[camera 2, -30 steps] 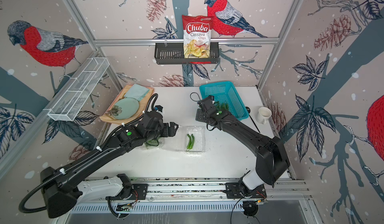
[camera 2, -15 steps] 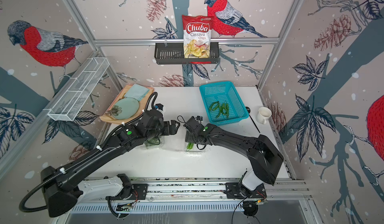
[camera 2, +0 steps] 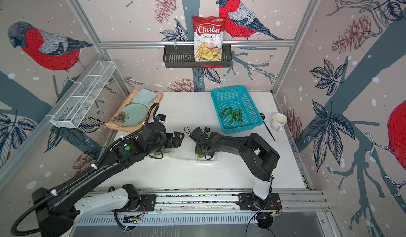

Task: Take small green peppers out of containers
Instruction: Pick up the green pepper from the packing box.

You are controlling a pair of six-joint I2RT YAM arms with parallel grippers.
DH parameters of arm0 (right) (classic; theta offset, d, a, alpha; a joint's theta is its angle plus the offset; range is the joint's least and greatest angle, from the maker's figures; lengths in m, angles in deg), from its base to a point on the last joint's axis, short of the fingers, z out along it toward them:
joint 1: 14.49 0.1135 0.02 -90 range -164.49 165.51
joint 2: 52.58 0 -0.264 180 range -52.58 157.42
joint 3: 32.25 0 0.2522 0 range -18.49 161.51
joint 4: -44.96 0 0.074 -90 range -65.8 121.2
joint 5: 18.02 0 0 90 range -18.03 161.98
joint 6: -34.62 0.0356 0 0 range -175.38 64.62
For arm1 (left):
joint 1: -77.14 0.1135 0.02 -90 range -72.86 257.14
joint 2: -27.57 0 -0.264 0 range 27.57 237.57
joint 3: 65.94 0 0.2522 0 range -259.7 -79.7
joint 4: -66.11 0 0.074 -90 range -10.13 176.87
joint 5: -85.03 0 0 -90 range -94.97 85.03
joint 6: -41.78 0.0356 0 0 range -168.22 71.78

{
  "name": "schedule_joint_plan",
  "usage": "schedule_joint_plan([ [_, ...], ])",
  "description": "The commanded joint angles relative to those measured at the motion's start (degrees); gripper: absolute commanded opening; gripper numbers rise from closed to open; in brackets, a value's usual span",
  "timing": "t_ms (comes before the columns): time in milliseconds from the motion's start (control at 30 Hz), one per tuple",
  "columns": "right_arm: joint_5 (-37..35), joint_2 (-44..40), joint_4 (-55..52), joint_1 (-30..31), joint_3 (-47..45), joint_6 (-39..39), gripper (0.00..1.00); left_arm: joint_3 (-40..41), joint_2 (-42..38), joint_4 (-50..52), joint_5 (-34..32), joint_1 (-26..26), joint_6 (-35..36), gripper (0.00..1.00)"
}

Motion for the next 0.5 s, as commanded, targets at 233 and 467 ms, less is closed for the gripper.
schedule_joint_plan([
  [233, -1.5, 4.7, -2.6, 1.6, 1.7, -1.1, 0.32, 0.6, -3.0, 3.3, -4.0, 0.0, -1.9, 0.95],
  [467, -2.8, 2.4, -6.3, 2.6, 2.4, -0.9, 0.23, 1.2, -4.2, 3.5, -4.6, 0.0, -2.6, 0.95],
])
